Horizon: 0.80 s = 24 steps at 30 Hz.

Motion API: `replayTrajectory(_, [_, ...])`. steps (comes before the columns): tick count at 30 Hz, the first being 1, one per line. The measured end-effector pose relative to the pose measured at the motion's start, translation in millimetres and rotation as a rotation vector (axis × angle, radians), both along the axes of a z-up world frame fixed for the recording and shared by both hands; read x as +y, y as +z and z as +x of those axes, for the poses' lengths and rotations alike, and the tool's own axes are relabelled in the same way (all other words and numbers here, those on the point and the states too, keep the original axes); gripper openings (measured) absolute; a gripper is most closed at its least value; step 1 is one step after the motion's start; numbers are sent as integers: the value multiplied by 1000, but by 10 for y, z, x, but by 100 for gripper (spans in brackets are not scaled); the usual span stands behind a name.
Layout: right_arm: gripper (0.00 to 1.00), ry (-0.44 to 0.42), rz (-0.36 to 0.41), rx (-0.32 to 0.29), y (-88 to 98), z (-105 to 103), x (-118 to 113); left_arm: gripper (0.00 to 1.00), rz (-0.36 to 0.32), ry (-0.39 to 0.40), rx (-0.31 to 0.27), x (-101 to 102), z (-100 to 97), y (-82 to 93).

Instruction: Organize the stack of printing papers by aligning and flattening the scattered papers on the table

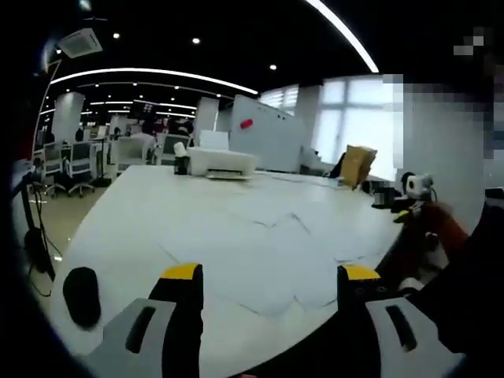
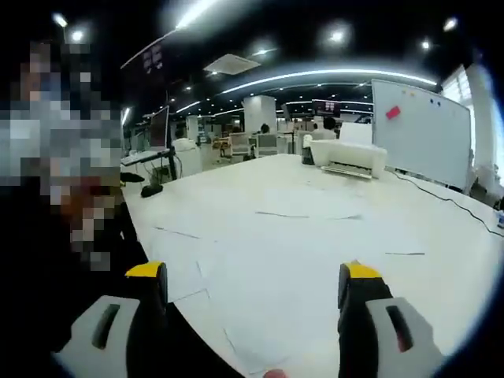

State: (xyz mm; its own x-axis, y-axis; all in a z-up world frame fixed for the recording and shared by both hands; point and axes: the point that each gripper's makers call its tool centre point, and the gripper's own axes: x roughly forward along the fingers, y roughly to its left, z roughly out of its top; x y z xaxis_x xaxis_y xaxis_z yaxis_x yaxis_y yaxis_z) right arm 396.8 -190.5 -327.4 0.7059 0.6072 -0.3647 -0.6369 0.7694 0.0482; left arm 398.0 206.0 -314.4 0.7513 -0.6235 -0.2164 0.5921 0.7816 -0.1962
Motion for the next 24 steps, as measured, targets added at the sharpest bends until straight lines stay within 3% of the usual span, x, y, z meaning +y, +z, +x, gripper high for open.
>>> replayTrajectory(24, [83,-44,6,8,-44,33,-77,72,-14,-8,1,-26,0,-37])
